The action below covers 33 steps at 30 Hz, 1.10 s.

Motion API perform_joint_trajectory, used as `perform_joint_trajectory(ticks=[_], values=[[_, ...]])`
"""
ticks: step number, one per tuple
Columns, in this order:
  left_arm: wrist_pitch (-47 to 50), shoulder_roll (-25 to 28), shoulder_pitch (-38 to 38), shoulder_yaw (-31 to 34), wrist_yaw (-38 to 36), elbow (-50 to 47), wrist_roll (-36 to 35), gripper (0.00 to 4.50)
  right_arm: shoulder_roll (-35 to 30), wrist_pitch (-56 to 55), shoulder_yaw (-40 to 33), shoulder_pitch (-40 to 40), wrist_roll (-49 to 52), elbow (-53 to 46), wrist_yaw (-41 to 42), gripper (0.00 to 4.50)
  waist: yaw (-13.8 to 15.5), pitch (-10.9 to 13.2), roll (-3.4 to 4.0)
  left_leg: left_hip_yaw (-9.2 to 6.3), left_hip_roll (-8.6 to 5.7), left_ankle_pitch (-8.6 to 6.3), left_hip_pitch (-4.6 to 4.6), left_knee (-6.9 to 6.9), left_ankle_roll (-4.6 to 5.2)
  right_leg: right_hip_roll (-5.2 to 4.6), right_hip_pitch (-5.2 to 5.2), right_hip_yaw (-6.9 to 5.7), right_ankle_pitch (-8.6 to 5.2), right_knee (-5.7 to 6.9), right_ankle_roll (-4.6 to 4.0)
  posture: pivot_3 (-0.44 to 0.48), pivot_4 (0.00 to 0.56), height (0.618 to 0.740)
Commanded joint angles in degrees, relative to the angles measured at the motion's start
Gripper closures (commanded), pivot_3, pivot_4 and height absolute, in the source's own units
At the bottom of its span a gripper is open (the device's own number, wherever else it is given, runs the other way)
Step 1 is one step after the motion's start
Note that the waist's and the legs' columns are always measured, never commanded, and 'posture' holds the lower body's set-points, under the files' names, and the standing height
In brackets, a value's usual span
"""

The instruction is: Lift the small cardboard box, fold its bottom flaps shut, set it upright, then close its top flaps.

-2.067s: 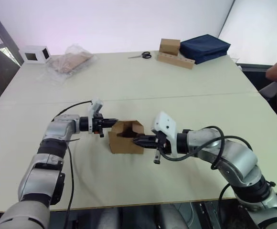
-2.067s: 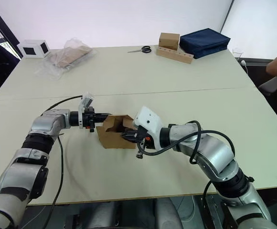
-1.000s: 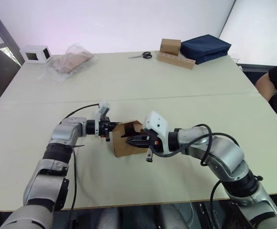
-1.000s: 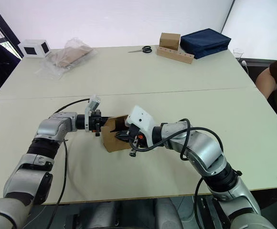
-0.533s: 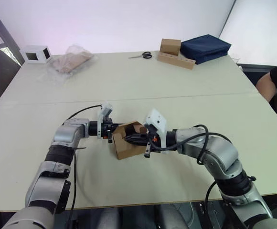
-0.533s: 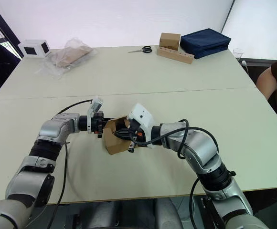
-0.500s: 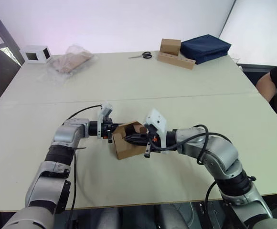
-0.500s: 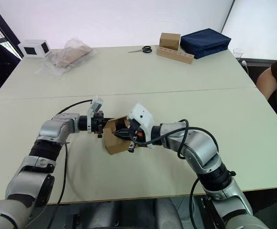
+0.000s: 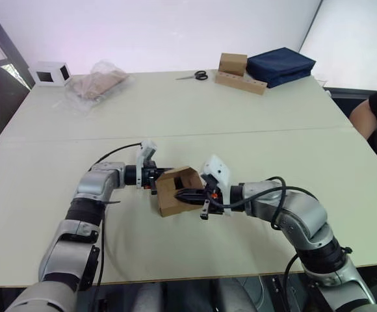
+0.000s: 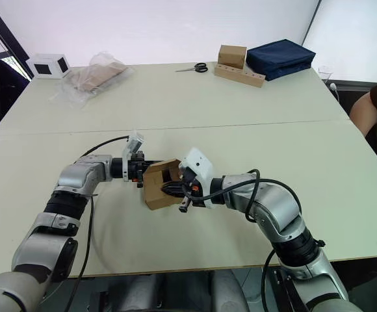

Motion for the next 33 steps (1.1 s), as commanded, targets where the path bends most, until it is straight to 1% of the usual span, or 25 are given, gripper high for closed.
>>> perform_joint_trajectory(ticks=[1,7,13,19,24,27,29,31,33], values=[[-2.03,-0.84,-2.91,-0.2,-0.39,1.34,0.11,4.45,0.38,2.69,-1.94,0.19,1.59,-1.24,-1.62,4.5,0.01,0.0,0.0,0.0,0.0,0.0,0.0,0.0,0.0,0.0,0.0,0.0,0.0,0.0,0.0,0.0,0.15,0.74],[-5.23,-1.25,-5.36,-0.39,-0.06,6.71,1.97,4.45,1.26,4.27,-2.61,-0.36,2.46,-1.53,-3.28,4.5,-0.19,0.0,0.0,0.0,0.0,0.0,0.0,0.0,0.01,0.01,0.0,0.0,0.0,0.0,0.0,0.0,0.15,0.74],[-8.57,-0.14,-5.67,0.67,0.97,11.13,3.72,4.45,2.13,4.03,-2.39,-0.81,1.97,-0.14,-4.19,4.5,-0.27,0.0,0.0,0.0,0.0,0.0,0.0,0.0,0.0,0.02,-0.01,-0.01,0.0,0.0,0.0,0.0,0.15,0.74],[-7.81,0.56,-3.95,1.73,1.98,8.7,2.77,4.45,2.16,3.27,-1.68,-1.16,1.38,1.53,-3.85,4.5,-0.36,-0.01,0.0,-0.01,0.0,-0.01,0.02,0.0,0.01,0.03,-0.01,0.0,0.0,0.02,0.0,0.0,0.15,0.74],[-9.38,1.68,-1.83,3.78,6.26,5.83,2.82,4.45,2.1,2.77,-1.55,-1.56,1.29,2.59,-3.48,4.5,-0.39,-0.02,0.01,-0.02,0.01,-0.01,0.03,0.0,0.02,0.03,-0.01,0.0,0.0,0.03,0.0,0.0,0.15,0.74],[-10.07,3.17,0.75,7.19,8.82,1.53,0.8,4.45,1.98,2.37,-1.57,-1.78,1.46,2.69,-3.02,4.5,-0.5,-0.02,0.01,-0.03,0.03,-0.01,0.04,-0.01,0.02,0.05,-0.04,0.01,0.0,0.05,0.0,0.0,0.15,0.74],[-7.32,5.38,3.21,8.52,9.0,-2.95,-0.5,4.45,1.71,1.71,-1.44,-1.89,1.46,2.3,-2.38,4.5,-0.43,-0.02,0.01,-0.03,0.03,0.01,0.03,-0.03,-0.01,0.04,-0.04,0.01,0.0,0.05,0.0,0.0,0.15,0.74],[-2.74,8.57,6.97,10.35,9.05,-10.49,-2.83,4.45,1.13,0.76,-1.08,-1.82,1.65,1.31,-1.17,4.5,-0.42,-0.02,0.01,-0.02,0.03,0.01,0.03,-0.03,-0.02,0.01,-0.04,0.01,0.0,0.04,0.0,0.0,0.15,0.74],[5.43,13.36,12.67,13.66,9.52,-23.64,-7.99,4.45,1.01,0.38,-0.85,-1.64,1.67,0.99,-0.93,4.5,-0.48,-0.01,0.0,-0.03,0.03,0.0,0.02,-0.03,0.0,0.0,-0.05,0.01,0.0,0.03,0.0,0.0,0.15,0.74]])
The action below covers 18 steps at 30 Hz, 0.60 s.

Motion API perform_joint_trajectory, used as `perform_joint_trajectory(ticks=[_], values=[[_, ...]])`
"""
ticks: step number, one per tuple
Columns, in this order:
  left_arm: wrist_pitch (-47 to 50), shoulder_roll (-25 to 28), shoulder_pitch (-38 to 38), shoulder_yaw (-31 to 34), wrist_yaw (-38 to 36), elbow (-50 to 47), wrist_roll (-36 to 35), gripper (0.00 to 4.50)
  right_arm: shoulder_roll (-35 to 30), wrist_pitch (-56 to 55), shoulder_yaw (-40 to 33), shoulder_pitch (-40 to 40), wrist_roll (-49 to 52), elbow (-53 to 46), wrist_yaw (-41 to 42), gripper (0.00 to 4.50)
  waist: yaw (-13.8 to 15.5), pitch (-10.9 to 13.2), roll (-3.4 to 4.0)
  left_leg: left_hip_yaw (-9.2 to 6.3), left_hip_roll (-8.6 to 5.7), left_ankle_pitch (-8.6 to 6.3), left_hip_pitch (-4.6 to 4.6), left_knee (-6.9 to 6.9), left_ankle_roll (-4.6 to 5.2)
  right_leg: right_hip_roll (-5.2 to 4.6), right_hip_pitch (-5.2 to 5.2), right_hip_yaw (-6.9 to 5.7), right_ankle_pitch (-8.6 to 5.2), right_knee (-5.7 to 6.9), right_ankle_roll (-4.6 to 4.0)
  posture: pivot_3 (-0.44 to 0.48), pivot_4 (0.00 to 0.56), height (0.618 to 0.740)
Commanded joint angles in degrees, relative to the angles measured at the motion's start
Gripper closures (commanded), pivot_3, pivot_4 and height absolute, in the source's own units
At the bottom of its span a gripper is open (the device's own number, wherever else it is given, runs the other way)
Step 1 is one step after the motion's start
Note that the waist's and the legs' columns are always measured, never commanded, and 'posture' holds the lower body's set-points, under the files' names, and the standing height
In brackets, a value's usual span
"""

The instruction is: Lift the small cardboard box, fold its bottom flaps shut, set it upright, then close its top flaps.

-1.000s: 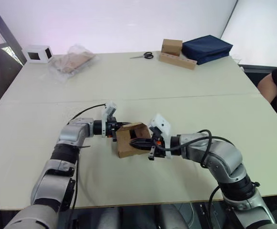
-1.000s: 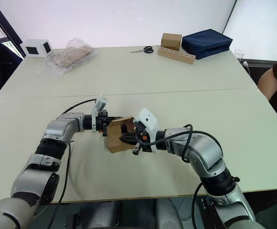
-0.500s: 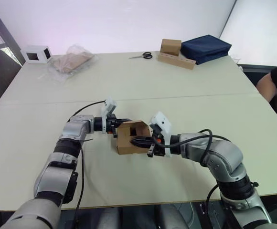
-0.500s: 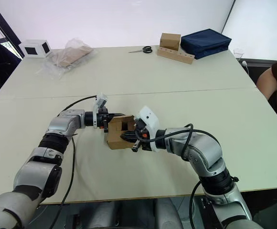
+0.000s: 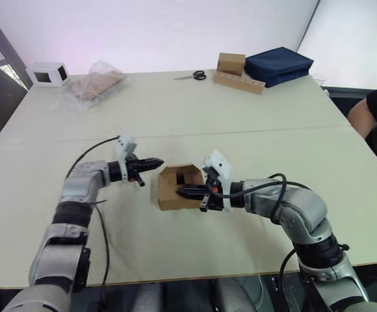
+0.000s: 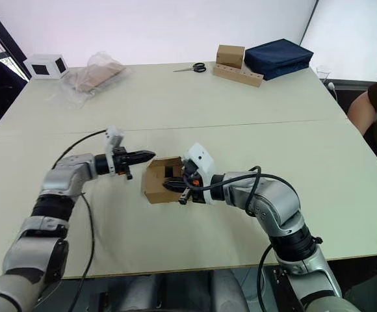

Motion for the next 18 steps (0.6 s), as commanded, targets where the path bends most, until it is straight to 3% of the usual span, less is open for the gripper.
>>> perform_joint_trajectory(ticks=[1,4,8,18], values=[[11.86,6.71,6.73,6.21,0.69,-20.61,-8.84,4.45,-0.2,-0.98,0.12,0.31,-0.04,-1.27,0.43,4.5,-0.13,0.0,-0.01,-0.01,0.01,-0.01,-0.02,-0.01,0.01,0.01,-0.02,0.0,0.0,-0.01,0.0,0.0,0.15,0.74],[21.44,11.01,13.31,9.44,2.12,-34.05,-16.19,4.45,0.29,-1.33,0.05,0.43,-0.28,-0.54,0.1,4.5,0.19,0.0,-0.02,-0.03,0.02,-0.04,-0.02,-0.06,0.07,-0.03,-0.01,0.0,0.0,-0.02,0.0,0.0,0.15,0.74],[27.49,12.94,20.22,11.48,5.26,-44.6,-22.01,4.45,0.65,-1.83,0.36,0.66,-0.6,0.39,0.29,4.5,0.27,-0.01,-0.01,-0.01,-0.03,-0.03,0.01,-0.05,0.05,-0.12,0.07,-0.01,0.0,-0.04,0.01,0.0,0.15,0.74],[25.78,6.85,23.21,6.39,14.95,-49.62,-23.54,4.45,0.02,-2.24,0.93,1.16,-0.78,0.5,1.15,4.5,0.17,-0.02,0.0,0.0,-0.02,-0.03,0.03,-0.07,0.05,-0.06,0.06,-0.02,0.0,-0.06,0.0,0.0,0.15,0.74]])
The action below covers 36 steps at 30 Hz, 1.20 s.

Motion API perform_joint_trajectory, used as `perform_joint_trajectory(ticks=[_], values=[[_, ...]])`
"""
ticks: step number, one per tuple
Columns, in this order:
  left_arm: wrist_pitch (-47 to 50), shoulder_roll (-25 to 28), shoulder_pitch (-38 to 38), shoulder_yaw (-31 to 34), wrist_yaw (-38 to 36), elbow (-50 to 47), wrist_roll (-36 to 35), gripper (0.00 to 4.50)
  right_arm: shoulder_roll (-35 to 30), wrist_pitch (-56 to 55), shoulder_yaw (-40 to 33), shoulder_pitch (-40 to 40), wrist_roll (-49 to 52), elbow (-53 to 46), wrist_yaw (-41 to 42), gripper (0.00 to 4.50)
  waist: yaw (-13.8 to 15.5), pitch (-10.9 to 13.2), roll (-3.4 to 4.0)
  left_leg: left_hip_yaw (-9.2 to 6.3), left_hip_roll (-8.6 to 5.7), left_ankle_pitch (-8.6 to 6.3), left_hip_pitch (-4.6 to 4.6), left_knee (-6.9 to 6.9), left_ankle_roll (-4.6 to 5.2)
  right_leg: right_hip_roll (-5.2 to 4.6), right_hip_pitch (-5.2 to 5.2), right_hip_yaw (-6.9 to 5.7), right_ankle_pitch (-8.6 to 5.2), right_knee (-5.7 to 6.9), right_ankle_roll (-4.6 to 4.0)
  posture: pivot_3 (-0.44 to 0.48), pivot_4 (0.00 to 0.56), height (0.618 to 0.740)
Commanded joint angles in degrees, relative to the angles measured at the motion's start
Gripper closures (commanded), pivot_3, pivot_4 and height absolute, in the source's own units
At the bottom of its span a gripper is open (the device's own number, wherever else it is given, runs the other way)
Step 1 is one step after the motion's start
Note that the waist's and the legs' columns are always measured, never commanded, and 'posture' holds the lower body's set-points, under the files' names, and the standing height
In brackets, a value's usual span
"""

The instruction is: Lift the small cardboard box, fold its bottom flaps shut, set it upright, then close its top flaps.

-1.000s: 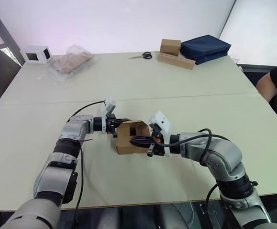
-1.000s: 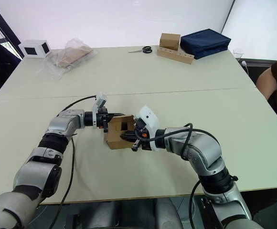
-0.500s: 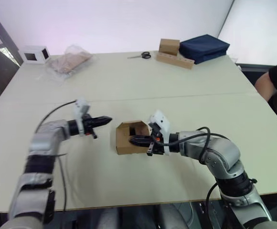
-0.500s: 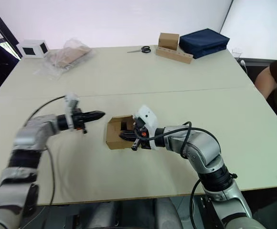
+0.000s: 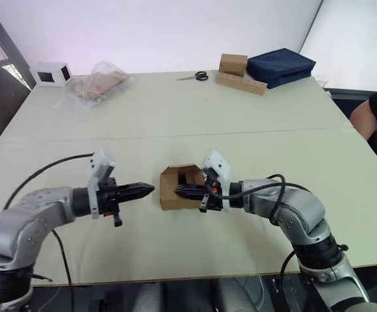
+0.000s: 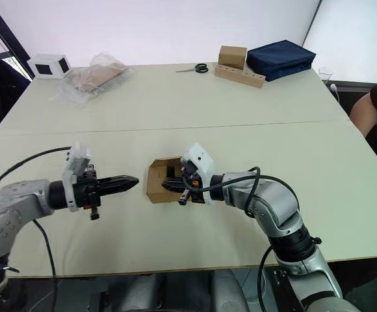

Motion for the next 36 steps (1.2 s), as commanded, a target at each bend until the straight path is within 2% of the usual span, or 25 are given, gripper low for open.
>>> perform_joint_trajectory(ticks=[1,13,15,19,24,27,30,32,36], values=[[-1.4,-0.77,-0.12,-0.11,1.47,-1.7,-1.41,4.45,-0.42,-0.1,0.42,0.41,-0.19,-0.34,0.31,4.5,-0.02,0.0,0.0,-0.01,0.01,0.0,0.0,0.0,0.0,0.01,0.0,0.0,0.0,0.0,0.0,0.0,0.15,0.74],[-8.01,0.03,-1.01,-7.55,0.56,3.95,4.85,4.45,-0.59,-0.6,-0.33,-0.35,-0.19,-0.64,0.91,4.5,0.09,0.0,0.0,0.01,0.01,0.0,0.0,-0.01,0.0,0.02,0.01,0.0,0.0,-0.02,0.0,0.0,0.15,0.74],[-7.87,-0.52,-1.17,-7.42,0.43,4.4,3.9,4.45,-2.61,-3.05,0.35,0.41,0.09,-2.98,4.34,4.5,0.13,0.0,0.0,0.01,0.01,0.0,0.0,-0.01,0.0,0.02,0.01,0.0,0.0,-0.02,0.0,0.0,0.15,0.74],[-8.01,-0.53,-1.49,-7.88,0.33,4.67,3.68,4.45,-3.57,-3.01,-4.08,1.08,4.85,-4.98,7.31,4.5,0.2,0.01,0.01,0.01,0.0,0.0,-0.01,-0.01,0.01,0.01,0.03,-0.01,0.0,-0.05,0.0,0.0,0.15,0.74],[-8.97,-0.29,-1.55,-8.46,0.29,5.36,4.47,4.45,-1.21,-2.15,-10.47,-5.2,8.54,0.44,5.52,4.5,0.07,0.01,0.01,0.01,0.01,0.0,0.01,-0.01,0.0,0.02,0.04,0.0,0.0,-0.04,0.0,0.0,0.15,0.74],[-9.42,-0.5,-1.62,-8.96,0.46,5.5,4.74,4.45,0.84,-3.97,-11.57,-10.6,6.54,6.3,3.26,4.5,0.06,0.01,0.01,-0.01,0.02,0.0,0.01,-0.01,0.0,0.05,0.03,-0.01,0.0,-0.04,0.0,0.0,0.15,0.74],[-9.88,-0.71,-1.72,-9.29,0.72,5.66,4.86,4.5,-0.26,-5.64,-9.03,-13.27,3.61,9.35,4.71,3.84,0.15,0.01,0.01,0.01,0.01,0.0,0.01,-0.04,0.0,0.02,0.02,-0.01,0.0,-0.05,-0.01,0.0,0.15,0.74],[-10.12,-0.95,-1.74,-9.47,0.95,5.72,4.96,4.5,0.48,-6.04,-8.17,-15.59,1.06,13.64,2.76,3.12,0.09,0.01,0.01,0.02,0.01,0.0,0.0,-0.04,0.0,0.0,0.02,-0.01,0.0,-0.06,0.0,0.0,0.15,0.74],[-10.33,-1.34,-1.75,-9.64,1.19,5.77,5.16,4.5,0.57,-4.88,-6.28,-18.0,-1.22,17.62,2.75,3.12,0.06,0.01,0.02,0.04,0.01,0.0,0.01,-0.03,-0.01,0.01,0.0,0.01,0.0,-0.03,-0.01,0.0,0.15,0.74]])
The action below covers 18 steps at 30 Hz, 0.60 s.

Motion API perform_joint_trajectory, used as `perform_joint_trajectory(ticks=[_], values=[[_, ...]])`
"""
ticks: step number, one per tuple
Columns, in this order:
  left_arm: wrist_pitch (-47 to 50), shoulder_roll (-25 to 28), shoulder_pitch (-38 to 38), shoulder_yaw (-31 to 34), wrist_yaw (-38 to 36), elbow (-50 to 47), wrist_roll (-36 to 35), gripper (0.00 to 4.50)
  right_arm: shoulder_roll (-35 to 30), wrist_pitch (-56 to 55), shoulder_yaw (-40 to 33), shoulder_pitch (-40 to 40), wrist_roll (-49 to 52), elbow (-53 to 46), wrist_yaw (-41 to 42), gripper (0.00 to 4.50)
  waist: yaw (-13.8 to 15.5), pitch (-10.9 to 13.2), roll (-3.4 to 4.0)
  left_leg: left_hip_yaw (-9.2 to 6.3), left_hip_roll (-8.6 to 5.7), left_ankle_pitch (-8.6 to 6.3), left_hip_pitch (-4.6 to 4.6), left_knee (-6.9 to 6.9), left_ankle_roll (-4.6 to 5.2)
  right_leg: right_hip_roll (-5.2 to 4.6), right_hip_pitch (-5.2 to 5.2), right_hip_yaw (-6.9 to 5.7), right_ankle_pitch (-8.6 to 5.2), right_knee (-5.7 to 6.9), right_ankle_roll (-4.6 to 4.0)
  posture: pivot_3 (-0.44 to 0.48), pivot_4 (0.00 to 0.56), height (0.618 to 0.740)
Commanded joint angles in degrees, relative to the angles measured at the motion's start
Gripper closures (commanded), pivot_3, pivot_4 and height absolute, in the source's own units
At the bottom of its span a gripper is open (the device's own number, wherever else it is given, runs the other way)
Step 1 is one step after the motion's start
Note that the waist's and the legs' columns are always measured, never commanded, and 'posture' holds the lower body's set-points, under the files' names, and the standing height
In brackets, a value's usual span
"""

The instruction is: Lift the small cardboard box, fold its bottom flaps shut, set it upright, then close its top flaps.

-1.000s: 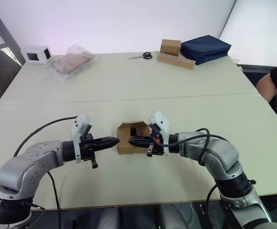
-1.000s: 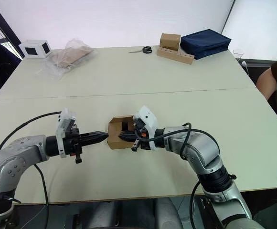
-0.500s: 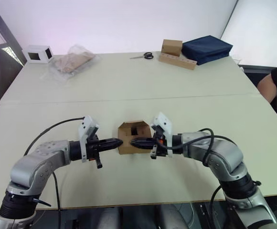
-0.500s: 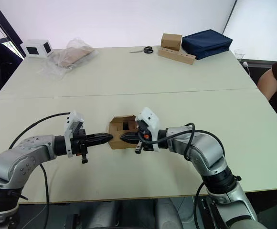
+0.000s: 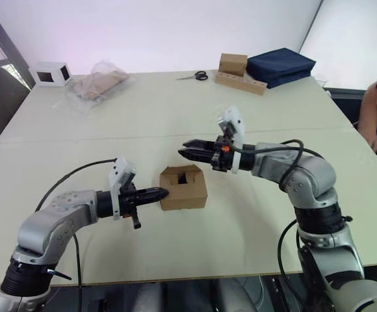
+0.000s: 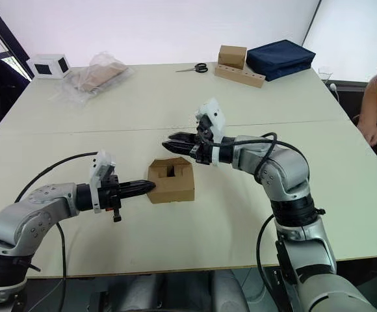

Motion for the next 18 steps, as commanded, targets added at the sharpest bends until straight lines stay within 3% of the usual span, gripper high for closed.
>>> perform_joint_trajectory(ticks=[1,11,18], values=[[-0.43,-0.25,0.11,-0.88,0.56,0.14,0.61,4.5,-0.2,-0.32,1.53,-2.23,-1.38,0.4,1.37,3.12,0.03,0.0,0.0,0.0,0.0,0.0,0.0,-0.01,0.0,0.0,0.0,0.0,0.0,-0.01,0.0,0.0,0.15,0.74],[-0.74,-0.25,1.62,-0.02,1.49,-0.64,0.29,4.5,-3.86,-0.95,6.88,3.42,-3.96,-5.27,5.64,3.12,0.02,0.0,0.0,0.0,0.0,0.0,-0.01,-0.03,0.01,-0.01,0.0,0.0,0.0,-0.02,0.0,0.0,0.15,0.74],[-0.39,0.02,1.87,0.17,1.72,-1.39,-0.2,4.5,-3.65,-3.12,4.73,6.33,-3.04,-8.33,7.05,3.12,0.0,0.0,0.0,-0.02,0.0,0.0,0.0,-0.03,0.01,0.0,0.0,0.0,0.0,-0.03,0.0,0.0,0.15,0.74]])
